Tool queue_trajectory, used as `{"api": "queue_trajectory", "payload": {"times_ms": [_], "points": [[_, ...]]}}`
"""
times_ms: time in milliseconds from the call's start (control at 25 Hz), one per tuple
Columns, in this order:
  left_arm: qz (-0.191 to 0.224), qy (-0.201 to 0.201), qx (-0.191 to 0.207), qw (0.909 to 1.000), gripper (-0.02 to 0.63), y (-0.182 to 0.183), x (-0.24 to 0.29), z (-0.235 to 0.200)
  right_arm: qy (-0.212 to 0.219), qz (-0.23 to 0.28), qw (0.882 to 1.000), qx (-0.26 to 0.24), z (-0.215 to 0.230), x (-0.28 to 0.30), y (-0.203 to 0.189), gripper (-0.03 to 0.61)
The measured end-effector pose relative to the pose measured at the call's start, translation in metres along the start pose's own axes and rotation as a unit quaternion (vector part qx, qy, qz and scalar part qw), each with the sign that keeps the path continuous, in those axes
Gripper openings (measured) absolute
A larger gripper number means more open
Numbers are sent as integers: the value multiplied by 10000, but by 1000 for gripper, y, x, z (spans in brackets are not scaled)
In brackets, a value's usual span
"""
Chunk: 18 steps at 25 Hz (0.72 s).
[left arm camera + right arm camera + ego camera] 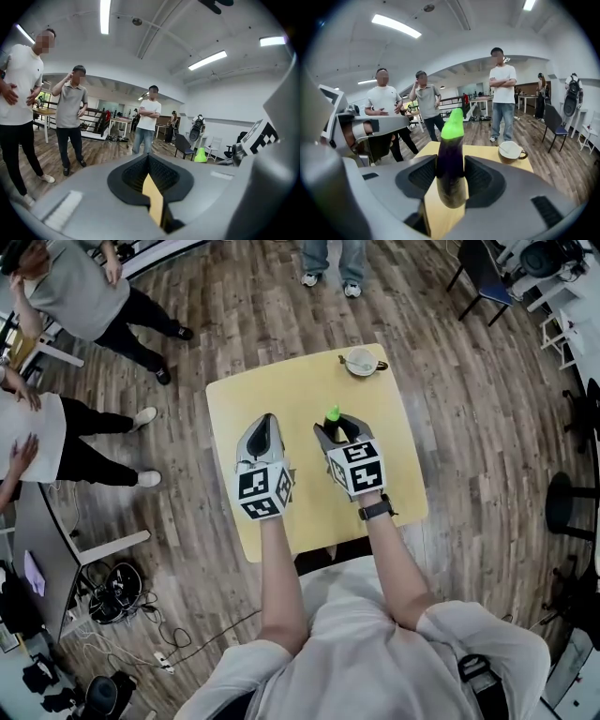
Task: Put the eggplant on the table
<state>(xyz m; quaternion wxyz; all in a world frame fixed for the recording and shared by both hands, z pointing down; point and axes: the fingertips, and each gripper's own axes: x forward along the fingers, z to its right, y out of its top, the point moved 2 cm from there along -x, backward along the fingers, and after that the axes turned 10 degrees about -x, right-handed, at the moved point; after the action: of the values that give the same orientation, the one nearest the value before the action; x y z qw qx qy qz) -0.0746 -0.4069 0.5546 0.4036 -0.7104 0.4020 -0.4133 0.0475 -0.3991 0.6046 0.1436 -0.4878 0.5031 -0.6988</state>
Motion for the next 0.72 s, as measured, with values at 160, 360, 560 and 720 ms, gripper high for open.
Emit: {"api": "queue_trajectory", "payload": {"times_ms": [160, 360, 560, 720], "points": [[-212, -25, -118, 9997, 8, -22, 9, -3, 202, -412, 9988, 167, -1, 19, -34, 174], [-393, 63, -239, 9989, 8, -41, 16, -10, 395, -820, 9953, 344, -4, 37, -68, 177], [-545, 162, -358, 9977, 8, -59, 20, -19, 512, -1315, 9897, 252, -8, 51, -102, 178], [-681, 251, -407, 9965, 8, -71, 23, -26, 571, -1453, 9873, 307, -11, 66, -121, 183]]}}
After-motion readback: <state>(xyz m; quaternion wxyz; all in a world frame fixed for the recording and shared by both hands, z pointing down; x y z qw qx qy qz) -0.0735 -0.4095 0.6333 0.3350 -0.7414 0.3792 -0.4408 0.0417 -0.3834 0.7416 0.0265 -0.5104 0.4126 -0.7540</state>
